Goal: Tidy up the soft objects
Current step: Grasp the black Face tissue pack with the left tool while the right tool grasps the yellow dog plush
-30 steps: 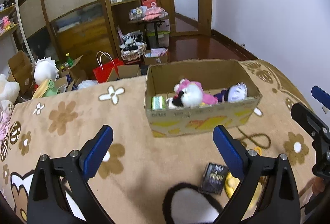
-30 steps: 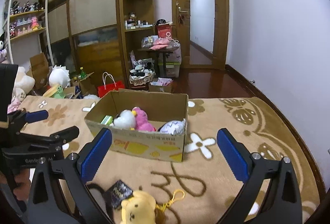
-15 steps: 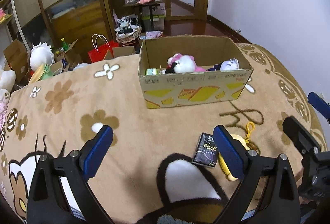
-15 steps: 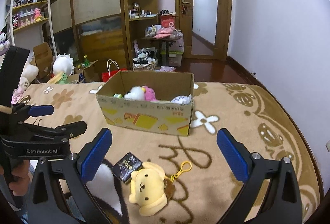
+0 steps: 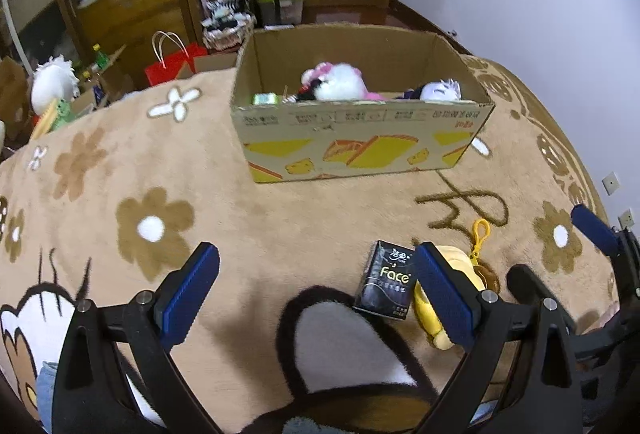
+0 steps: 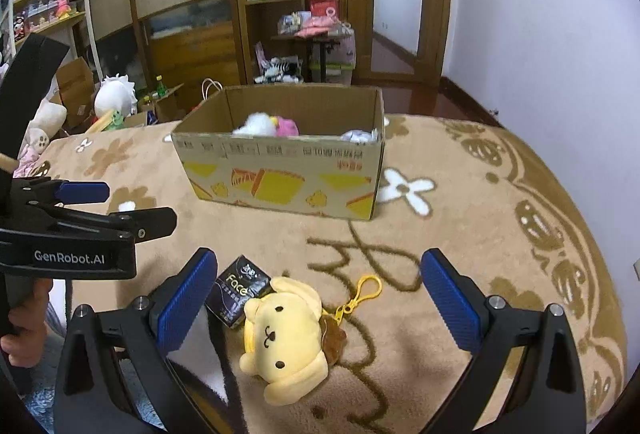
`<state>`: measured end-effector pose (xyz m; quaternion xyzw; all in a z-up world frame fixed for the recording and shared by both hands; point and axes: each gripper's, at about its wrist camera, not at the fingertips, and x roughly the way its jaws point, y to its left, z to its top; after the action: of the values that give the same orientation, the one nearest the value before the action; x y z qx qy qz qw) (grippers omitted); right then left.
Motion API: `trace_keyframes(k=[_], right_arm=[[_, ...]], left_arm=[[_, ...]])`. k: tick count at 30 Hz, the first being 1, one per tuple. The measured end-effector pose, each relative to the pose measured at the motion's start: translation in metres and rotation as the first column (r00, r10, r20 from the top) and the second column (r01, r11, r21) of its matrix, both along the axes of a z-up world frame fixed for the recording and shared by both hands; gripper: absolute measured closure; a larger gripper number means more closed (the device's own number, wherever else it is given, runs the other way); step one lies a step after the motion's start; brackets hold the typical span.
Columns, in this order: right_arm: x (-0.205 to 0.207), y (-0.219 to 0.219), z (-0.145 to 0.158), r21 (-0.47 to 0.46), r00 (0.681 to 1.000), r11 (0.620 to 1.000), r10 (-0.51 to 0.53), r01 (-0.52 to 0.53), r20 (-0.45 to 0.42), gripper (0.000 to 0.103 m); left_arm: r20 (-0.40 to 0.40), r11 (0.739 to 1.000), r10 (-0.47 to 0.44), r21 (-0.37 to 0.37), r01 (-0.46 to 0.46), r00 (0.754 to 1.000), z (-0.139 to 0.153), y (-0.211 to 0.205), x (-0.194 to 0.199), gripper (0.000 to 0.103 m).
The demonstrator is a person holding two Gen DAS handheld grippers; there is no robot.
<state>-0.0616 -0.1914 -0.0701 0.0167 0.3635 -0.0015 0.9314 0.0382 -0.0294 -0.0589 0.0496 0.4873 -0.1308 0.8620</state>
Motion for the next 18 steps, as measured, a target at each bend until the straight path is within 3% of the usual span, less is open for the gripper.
trace_keyframes(k=[18], right_arm=[[0.033,0.005,-0.047,0.024,0.984,0.999,0.035,-0.031,-0.177,0.0]], left_arm=[[-0.158,0.998,-0.058,-0.008,0.057,0.986,-0.043,-0.03,0.032,0.006]])
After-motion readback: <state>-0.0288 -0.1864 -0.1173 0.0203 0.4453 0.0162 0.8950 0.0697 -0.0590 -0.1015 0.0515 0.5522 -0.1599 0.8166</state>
